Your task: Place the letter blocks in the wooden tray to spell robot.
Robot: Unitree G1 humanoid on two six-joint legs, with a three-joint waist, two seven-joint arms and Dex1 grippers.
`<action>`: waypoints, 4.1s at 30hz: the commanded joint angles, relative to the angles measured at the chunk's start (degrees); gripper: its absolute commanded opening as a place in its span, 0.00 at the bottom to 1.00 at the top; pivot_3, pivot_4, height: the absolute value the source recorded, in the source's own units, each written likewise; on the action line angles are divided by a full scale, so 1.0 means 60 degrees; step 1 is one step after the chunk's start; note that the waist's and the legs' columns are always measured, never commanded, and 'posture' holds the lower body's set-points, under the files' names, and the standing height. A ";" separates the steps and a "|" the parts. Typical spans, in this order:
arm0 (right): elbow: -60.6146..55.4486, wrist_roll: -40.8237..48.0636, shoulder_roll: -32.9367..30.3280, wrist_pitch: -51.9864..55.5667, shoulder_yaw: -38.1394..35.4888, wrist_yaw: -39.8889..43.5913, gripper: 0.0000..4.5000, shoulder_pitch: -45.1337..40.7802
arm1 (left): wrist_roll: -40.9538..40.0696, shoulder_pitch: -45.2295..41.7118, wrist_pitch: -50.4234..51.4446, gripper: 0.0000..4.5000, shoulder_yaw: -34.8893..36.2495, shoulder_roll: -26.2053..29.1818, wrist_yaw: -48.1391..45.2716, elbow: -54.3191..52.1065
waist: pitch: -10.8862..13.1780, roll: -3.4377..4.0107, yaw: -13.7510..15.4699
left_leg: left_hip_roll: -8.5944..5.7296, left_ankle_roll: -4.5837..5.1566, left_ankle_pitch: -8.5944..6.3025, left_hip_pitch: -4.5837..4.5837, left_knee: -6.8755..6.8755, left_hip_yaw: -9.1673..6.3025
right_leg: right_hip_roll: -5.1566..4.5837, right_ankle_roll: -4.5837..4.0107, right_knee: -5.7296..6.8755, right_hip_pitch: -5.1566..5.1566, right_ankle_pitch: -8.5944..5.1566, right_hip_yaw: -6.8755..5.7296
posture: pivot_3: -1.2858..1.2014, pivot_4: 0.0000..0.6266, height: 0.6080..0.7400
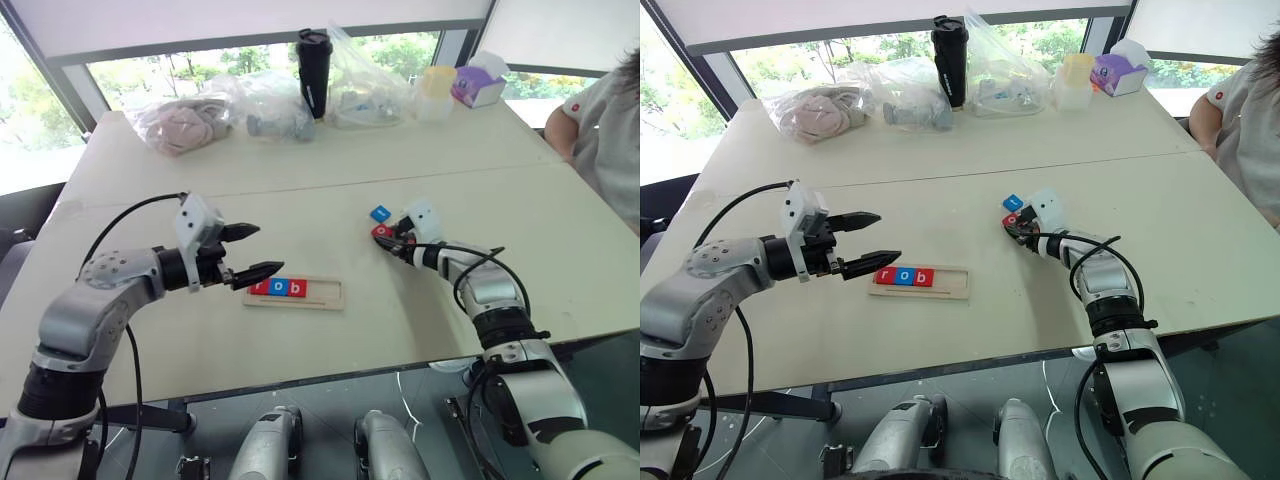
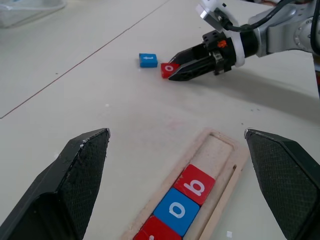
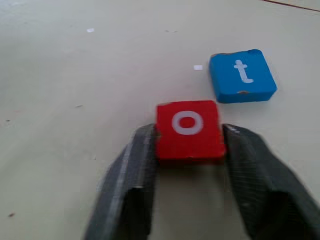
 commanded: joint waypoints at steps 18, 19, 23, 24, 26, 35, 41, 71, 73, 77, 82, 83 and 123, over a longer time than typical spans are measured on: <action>-1.2240 0.1640 0.2020 0.8758 -0.1629 -0.4133 0.26 0.4281 | 0.0313 -0.0287 -0.0600 1.00 -0.0506 -0.0376 -0.0217 -0.0127 | -0.0002 0.0001 0.0045 | 0.0004 -0.0026 -0.0016 -0.0022 -0.0023 -0.0008 | -0.0005 -0.0037 -0.0001 -0.0032 -0.0023 0.0002 | 0.52 0.24 1.00; -1.2570 0.1619 0.2238 0.9129 -0.1560 -0.4357 0.26 0.4392 | 0.0364 -0.0380 -0.0633 1.00 -0.0585 -0.0415 -0.0243 -0.0035 | -0.0002 0.0001 0.0036 | 0.0003 -0.0026 -0.0016 -0.0025 -0.0022 -0.0008 | -0.0005 -0.0039 -0.0004 -0.0033 -0.0024 0.0002 | 0.52 0.24 1.00; -1.3157 0.1610 0.2987 1.0338 -0.1734 -0.4908 0.26 0.4387 | 0.0468 -0.0584 -0.0650 1.00 -0.0689 -0.0534 -0.0308 0.0143 | -0.0002 0.0001 0.0036 | 0.0003 -0.0027 -0.0017 -0.0018 -0.0019 -0.0007 | -0.0006 -0.0041 -0.0020 -0.0036 -0.0025 0.0001 | 0.52 0.24 1.00; -1.3296 0.1589 0.3192 1.0632 -0.1739 -0.5039 0.26 0.4391 | 0.0462 -0.0641 -0.0629 1.00 -0.0699 -0.0579 -0.0323 0.0173 | -0.0002 0.0001 0.0036 | 0.0003 -0.0028 -0.0017 -0.0016 -0.0020 -0.0009 | -0.0006 -0.0041 -0.0022 -0.0047 -0.0025 0.0001 | 0.52 0.24 1.00; -1.3447 0.1463 0.3371 1.1032 -0.1716 -0.5279 0.26 0.4435 | 0.0469 -0.0774 -0.0624 1.00 -0.0739 -0.0642 -0.0369 0.0270 | -0.0002 0.0001 0.0048 | 0.0003 -0.0028 -0.0017 -0.0021 -0.0023 -0.0008 | -0.0006 -0.0041 -0.0024 -0.0058 -0.0025 0.0001 | 0.52 0.24 1.00; -1.3187 0.1622 0.3332 1.1783 -0.1562 -0.5121 0.70 0.4393 | 0.0648 -0.0923 -0.0811 1.00 -0.0804 -0.0803 -0.0518 0.0638 | -0.0002 0.0001 0.0027 | 0.0002 -0.0026 -0.0017 -0.0028 -0.0025 -0.0008 | -0.0006 -0.0040 -0.0029 -0.0061 -0.0024 0.0001 | 0.52 0.24 1.00; -1.3217 0.2105 0.2691 1.1977 -0.1616 -0.4336 0.98 0.3943 | 0.0670 -0.0795 -0.0830 1.00 -0.0678 -0.0755 -0.0546 0.0608 | -0.0002 0.0001 0.0023 | 0.0003 -0.0026 -0.0017 -0.0027 -0.0024 -0.0008 | -0.0006 -0.0040 -0.0030 -0.0062 -0.0024 0.0000 | 0.52 0.24 1.00; -0.3308 0.0499 -0.3797 -0.2239 0.1520 0.5957 0.98 0.2463 | -0.0783 0.0599 0.0877 1.00 -0.0109 0.1942 -0.1973 -0.2360 | 0.0009 -0.0010 0.0126 | 0.0005 0.0051 -0.0066 -0.0030 0.0002 0.0002 | -0.0013 -0.0025 -0.0165 0.0030 -0.0026 -0.0016 | 0.52 0.24 1.00; -0.3258 0.0512 -0.3741 -0.2383 0.1533 0.6043 0.86 0.2459 | -0.0754 0.0630 0.0865 1.00 -0.0118 0.1957 -0.1911 -0.2342 | 0.0009 -0.0010 0.0129 | 0.0005 0.0051 -0.0067 -0.0020 0.0001 0.0002 | -0.0013 -0.0025 -0.0164 0.0033 -0.0026 -0.0016 | 0.52 0.24 1.00; -0.3538 0.0651 -0.3674 -0.2210 0.1434 0.6085 0.45 0.2559 | -0.0685 0.0726 0.0786 1.00 -0.0071 0.2045 -0.1909 -0.2158 | 0.0009 -0.0009 0.0147 | 0.0005 0.0050 -0.0067 -0.0015 0.0000 0.0002 | -0.0012 -0.0025 -0.0159 0.0031 -0.0025 -0.0015 | 0.52 0.24 1.00; -0.4336 0.0799 -0.3687 -0.1566 0.1270 0.5814 0.25 0.2592 | -0.0531 0.0802 0.0595 1.00 -0.0105 0.2141 -0.1991 -0.1804 | 0.0009 -0.0007 0.0214 | 0.0005 0.0049 -0.0068 -0.0016 -0.0002 0.0002 | -0.0013 -0.0026 -0.0159 0.0021 -0.0025 -0.0014 | 0.52 0.24 1.00; -0.4472 0.0797 -0.3686 -0.1418 0.1266 0.5748 0.25 0.2553 | -0.0499 0.0816 0.0554 1.00 -0.0108 0.2162 -0.2003 -0.1742 | 0.0009 -0.0007 0.0221 | 0.0006 0.0048 -0.0068 -0.0017 -0.0003 0.0002 | -0.0013 -0.0026 -0.0159 0.0018 -0.0025 -0.0012 | 0.52 0.24 1.00; -0.4609 -0.0372 -0.1008 0.0797 0.3517 0.4553 0.36 0.0237 | 0.0404 0.1225 -0.0496 1.00 0.0091 0.1809 -0.1458 -0.0693 | 0.0008 -0.0004 0.0031 | -0.0012 0.0038 -0.0081 -0.0019 -0.0019 -0.0001 | -0.0015 0.0001 -0.0141 -0.0010 -0.0003 -0.0008 | 0.52 0.24 1.00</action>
